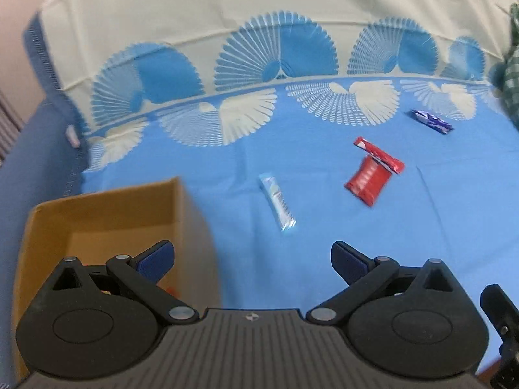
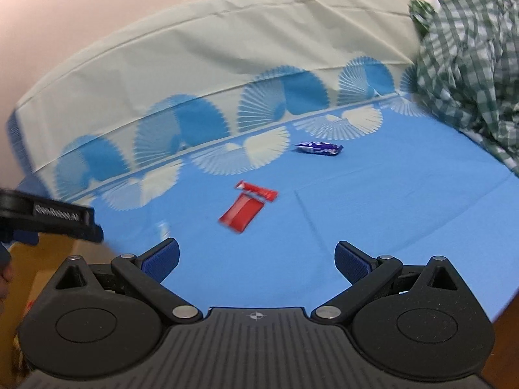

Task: Organize snacks
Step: 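Grasp the blue stick pack with the left tool while the right tool grasps the red bag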

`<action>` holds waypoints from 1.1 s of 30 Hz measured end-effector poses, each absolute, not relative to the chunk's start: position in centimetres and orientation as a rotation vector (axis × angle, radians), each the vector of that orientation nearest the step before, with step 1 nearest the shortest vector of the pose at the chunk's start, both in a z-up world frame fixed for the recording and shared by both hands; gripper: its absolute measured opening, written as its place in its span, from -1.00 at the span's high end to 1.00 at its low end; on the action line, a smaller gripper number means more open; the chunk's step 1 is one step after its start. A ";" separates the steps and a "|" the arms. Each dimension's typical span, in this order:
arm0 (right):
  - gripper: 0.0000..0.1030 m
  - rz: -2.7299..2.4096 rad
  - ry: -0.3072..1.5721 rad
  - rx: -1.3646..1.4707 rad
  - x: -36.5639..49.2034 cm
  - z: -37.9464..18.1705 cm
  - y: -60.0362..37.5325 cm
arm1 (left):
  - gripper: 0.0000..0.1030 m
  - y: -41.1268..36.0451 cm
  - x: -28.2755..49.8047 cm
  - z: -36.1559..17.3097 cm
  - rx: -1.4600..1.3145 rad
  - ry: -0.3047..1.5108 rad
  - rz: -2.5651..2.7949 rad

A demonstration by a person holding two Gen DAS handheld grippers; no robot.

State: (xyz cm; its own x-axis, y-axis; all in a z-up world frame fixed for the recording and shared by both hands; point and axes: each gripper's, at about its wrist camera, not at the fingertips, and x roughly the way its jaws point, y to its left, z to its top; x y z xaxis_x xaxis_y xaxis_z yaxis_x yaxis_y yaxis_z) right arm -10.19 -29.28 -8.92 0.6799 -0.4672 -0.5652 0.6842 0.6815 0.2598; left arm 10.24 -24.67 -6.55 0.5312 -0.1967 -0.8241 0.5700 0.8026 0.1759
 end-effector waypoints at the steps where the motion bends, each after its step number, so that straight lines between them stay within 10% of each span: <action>1: -0.97 -0.684 0.487 0.489 -9.0 -9.9 -30.6 | -0.99 -26.0 11.4 -7.9 0.466 0.908 -0.473; 25: -0.95 -0.729 0.612 0.337 13.5 -25.1 -40.9 | -0.95 -30.4 25.5 -23.2 0.315 1.177 -0.387; 27: -0.50 -0.724 0.588 0.320 13.0 -25.0 -40.5 | -0.61 -30.2 25.1 -22.5 0.296 1.160 -0.394; 30: 0.45 -0.690 0.578 0.269 12.1 -24.5 -40.0 | 0.70 -30.4 24.1 -21.3 0.311 1.106 -0.449; 31: 0.81 -0.682 0.583 0.271 11.8 -24.4 -40.1 | 0.71 -30.2 23.9 -21.2 0.306 1.121 -0.456; 33: 0.83 -0.692 0.613 0.293 11.1 -24.1 -40.3 | 0.73 -29.7 23.2 -21.1 0.291 1.148 -0.476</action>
